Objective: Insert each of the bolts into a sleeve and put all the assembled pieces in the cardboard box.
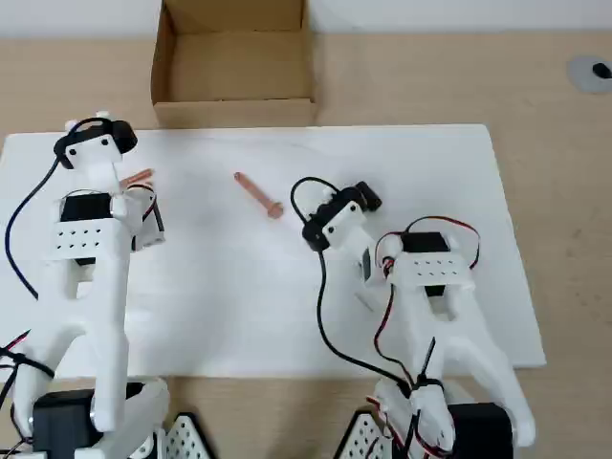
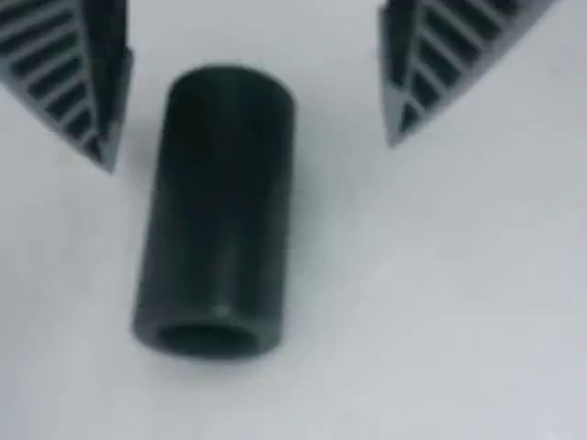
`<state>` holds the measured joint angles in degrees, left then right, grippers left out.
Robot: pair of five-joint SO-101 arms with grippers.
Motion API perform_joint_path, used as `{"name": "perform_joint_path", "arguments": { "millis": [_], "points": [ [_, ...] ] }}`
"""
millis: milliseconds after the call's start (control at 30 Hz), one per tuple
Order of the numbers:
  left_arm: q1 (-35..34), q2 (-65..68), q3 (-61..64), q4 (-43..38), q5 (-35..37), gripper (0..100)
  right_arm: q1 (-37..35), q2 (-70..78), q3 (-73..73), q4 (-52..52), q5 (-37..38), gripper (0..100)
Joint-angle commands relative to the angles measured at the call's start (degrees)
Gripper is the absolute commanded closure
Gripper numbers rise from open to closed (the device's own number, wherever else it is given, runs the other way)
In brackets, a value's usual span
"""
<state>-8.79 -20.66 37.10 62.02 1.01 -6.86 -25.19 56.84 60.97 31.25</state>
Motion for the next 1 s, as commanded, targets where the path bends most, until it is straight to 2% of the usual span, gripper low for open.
{"name": "perform_joint_path", "arguments": {
  "millis": [0,433,767,967],
  "points": [
    [-0.1,-2.4,-2.3,0.1,-0.3,98,-0.3,0.0,-3.1,0.4,0.5,76.3],
    [-0.1,-15.3,2.6,1.1,-2.3,98,-0.3,1.9,-7.3,-1.2,6.2,76.3],
    [-0.3,-19.9,6.2,1.2,-4.3,98,-0.3,22.2,-17.8,-0.1,2.8,76.3],
    [-0.4,-21.7,7.1,1.2,-6.2,98,-0.2,23.9,-18.5,0.0,2.1,76.3]
  ]
}}
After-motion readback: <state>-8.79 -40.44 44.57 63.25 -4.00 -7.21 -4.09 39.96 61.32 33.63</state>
